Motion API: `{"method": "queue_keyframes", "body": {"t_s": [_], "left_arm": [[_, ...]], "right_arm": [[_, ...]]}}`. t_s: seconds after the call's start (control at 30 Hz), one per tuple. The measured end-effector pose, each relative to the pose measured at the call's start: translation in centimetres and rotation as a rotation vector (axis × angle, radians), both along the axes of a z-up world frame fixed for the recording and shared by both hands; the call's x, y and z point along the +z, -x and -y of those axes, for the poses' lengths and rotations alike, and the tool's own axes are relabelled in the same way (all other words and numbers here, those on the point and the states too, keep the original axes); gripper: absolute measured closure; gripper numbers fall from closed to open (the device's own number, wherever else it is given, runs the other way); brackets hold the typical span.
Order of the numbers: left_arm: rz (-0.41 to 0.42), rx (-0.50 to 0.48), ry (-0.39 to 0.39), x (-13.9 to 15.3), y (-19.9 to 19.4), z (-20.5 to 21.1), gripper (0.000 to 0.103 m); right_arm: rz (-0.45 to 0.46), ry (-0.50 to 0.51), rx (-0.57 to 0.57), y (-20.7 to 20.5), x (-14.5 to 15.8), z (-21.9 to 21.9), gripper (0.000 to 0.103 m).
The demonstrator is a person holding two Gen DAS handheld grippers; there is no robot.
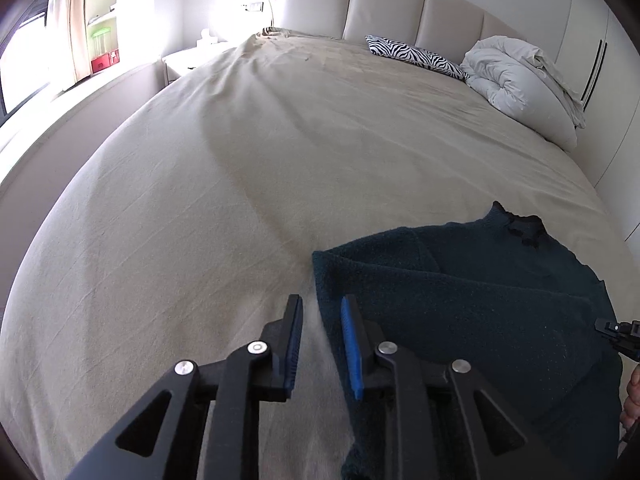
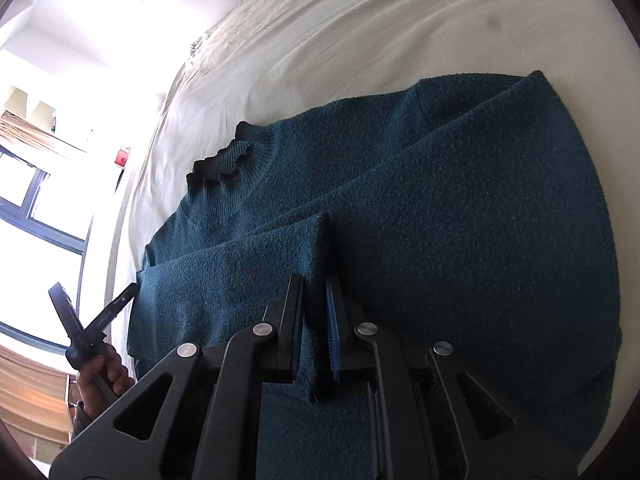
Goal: Fold small clothes
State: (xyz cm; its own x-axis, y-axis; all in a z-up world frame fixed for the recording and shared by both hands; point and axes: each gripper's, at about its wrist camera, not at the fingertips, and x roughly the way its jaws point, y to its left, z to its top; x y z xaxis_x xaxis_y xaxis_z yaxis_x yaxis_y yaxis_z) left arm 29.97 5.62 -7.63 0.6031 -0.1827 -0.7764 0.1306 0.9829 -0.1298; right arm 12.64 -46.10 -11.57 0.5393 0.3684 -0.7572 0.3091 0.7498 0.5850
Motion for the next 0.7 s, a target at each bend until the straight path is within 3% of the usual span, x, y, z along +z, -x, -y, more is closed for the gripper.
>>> {"method": "queue_keyframes", "body": {"t_s": [0.07, 0.17, 0.3, 0.33, 0.4, 0.43, 0.7], "left_arm": [[-0.010, -0.027, -0.013, 0.4, 1.8, 0.3, 0.067], [-0.055, -0.026, -0.062, -0.7, 3.3, 0.7, 0.067], [-0.054, 0.002, -0.107, -2.1, 4.2, 0.7, 0.066], [-0.045, 0.002, -0.133, -2.2, 4.3, 0.9, 0.071], [-0.046, 0.019, -0.214, -2.9, 4.4, 1.2, 0.090], [-0.050, 0.023, -0.218, -3.4, 4.4, 1.0, 0.094], [-0.020, 0.050, -0.238, -3.6, 5.1, 1.0, 0.095]], "right_arm": [[0.016, 0.030, 0.006, 1.1, 1.2, -0.2, 0.084], [0.018, 0.040, 0.038, 2.4, 2.1, -1.2, 0.080], [-0.034, 0.094, 0.074, 2.9, 1.3, -2.9, 0.080], [-0.030, 0.109, 0.079, 3.0, 1.2, -3.2, 0.080], [-0.032, 0.134, 0.090, 2.9, 1.0, -3.5, 0.083], [-0.043, 0.154, 0.089, 2.8, 1.0, -3.6, 0.092], [-0.057, 0.189, 0.062, 2.7, 0.3, -3.5, 0.097]]}}
